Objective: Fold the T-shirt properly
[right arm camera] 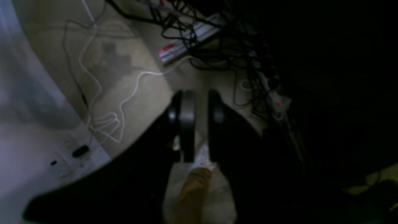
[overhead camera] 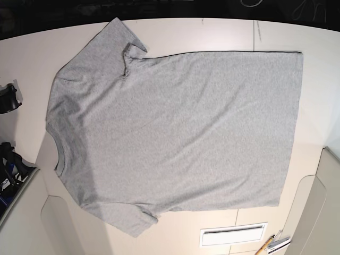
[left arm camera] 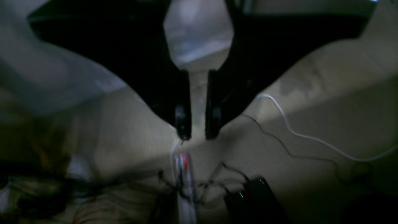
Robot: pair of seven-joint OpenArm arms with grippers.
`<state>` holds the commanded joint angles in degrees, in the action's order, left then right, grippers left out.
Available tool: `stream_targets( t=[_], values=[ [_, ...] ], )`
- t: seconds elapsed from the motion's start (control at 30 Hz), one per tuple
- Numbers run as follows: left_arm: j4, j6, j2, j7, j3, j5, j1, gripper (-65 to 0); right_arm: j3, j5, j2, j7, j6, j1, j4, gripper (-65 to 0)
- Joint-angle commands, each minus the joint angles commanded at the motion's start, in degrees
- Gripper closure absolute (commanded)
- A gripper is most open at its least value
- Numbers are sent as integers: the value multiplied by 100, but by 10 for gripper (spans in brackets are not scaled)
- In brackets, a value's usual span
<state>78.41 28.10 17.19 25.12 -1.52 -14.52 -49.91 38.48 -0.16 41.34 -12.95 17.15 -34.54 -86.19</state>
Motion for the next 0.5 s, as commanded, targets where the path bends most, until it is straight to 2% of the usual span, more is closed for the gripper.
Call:
stream_targets(
  t=[0.13,0.27,0.33,0.5],
  values=[
    [988,0,-2,378,-466,-11,-474,-116,0,-2,245,-160,-4,-57,-546,-79],
    [1836,0,-2,387,-970,-9,-1003,-116,-35,0,280,-645,-2,-57,-1032,-79],
    [2251,-2,-2,387,-1231,-33,-1250,-116,-70,-2,280,-680,0,-57,-1244,-79],
    [3259,0,-2,483,-1996,-662,-1665,-116,-153,0,280,-706,-2,-57,-1864,-78]
  ],
)
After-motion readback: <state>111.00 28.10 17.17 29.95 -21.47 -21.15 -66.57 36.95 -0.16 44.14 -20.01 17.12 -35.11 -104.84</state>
